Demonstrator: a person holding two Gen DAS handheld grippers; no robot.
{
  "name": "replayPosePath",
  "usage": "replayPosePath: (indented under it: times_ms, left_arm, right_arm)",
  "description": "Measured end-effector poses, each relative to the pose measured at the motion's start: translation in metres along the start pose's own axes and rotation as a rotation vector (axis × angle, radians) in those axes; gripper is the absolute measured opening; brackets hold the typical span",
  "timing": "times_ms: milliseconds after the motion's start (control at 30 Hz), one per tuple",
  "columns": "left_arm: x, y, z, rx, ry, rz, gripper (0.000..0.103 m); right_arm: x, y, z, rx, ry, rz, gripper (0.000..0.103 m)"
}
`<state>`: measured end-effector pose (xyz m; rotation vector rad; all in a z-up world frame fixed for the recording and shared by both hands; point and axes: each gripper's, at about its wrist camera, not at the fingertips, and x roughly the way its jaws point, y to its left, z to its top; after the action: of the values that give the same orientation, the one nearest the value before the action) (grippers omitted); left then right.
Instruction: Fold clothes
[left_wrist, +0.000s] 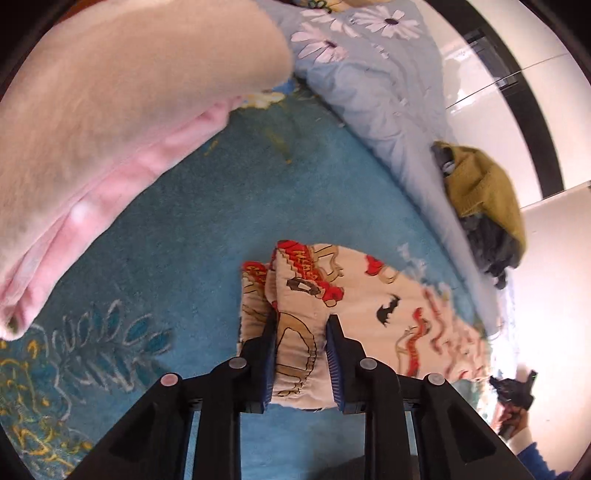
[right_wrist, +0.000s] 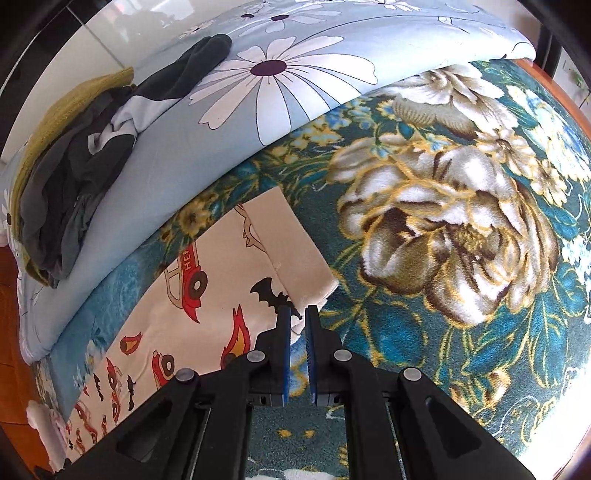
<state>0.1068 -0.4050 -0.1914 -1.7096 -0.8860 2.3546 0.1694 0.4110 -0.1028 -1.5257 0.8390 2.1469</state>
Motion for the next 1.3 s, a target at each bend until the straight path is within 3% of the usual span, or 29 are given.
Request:
replayPosePath:
  times_ms: [200, 233, 333, 467, 567, 700, 900, 933, 1033, 1100, 1200, 1300]
  left_arm:
    - [0.002, 0.004, -0.011, -0.029, -0.023, 0.040, 0.031]
    - [-0.003, 0.000, -0.011, -0.036, -0.031, 0.034, 0.032]
    - [-0.023, -0.002, -0.014, -0.095, -0.076, 0.033, 0.039]
    - [-0.052, 0.009, -0.026, -0.230, -0.165, 0.078, 0.041]
    - [-0.066, 0.005, -0.039, -0.300, -0.209, 0.066, 0.041]
    - [-0.079, -0.023, -0.052, -0.314, -0.255, 0.014, 0.042]
    - [-0.070, -0.088, -0.045, -0.236, -0.271, -0.105, 0.046]
    - [-0.067, -0.098, -0.043, -0.210, -0.259, -0.098, 0.046]
    - [-0.061, -0.121, -0.039, -0.173, -0.222, -0.091, 0.046]
    - [-0.069, -0.130, -0.039, -0.152, -0.238, -0.111, 0.046]
    - [-0.088, -0.130, -0.047, -0.122, -0.299, -0.079, 0.046]
    - [-0.102, -0.108, -0.057, -0.165, -0.328, -0.053, 0.046]
  right_arm:
    - [0.004, -0.011, -0.004, 0.006, 0.010, 0.085, 0.007]
    - [0.006, -0.015, -0.004, 0.022, 0.009, 0.105, 0.011]
    - [0.010, -0.027, -0.004, 0.069, 0.005, 0.163, 0.040]
    - [0.016, -0.043, -0.004, 0.131, 0.000, 0.241, 0.040]
    - [0.021, -0.055, -0.004, 0.178, -0.003, 0.299, 0.040]
    - [0.030, -0.068, -0.004, 0.257, -0.015, 0.377, 0.040]
    - [0.040, -0.065, -0.004, 0.331, -0.038, 0.443, 0.041]
    - [0.042, -0.063, -0.005, 0.337, -0.035, 0.453, 0.039]
    - [0.048, -0.062, -0.006, 0.385, -0.015, 0.418, 0.013]
    - [0.047, -0.060, -0.004, 0.420, -0.019, 0.439, 0.011]
    - [0.026, -0.040, 0.008, 0.320, -0.052, 0.446, 0.011]
    - [-0.009, 0.000, 0.020, 0.151, -0.103, 0.478, 0.011]
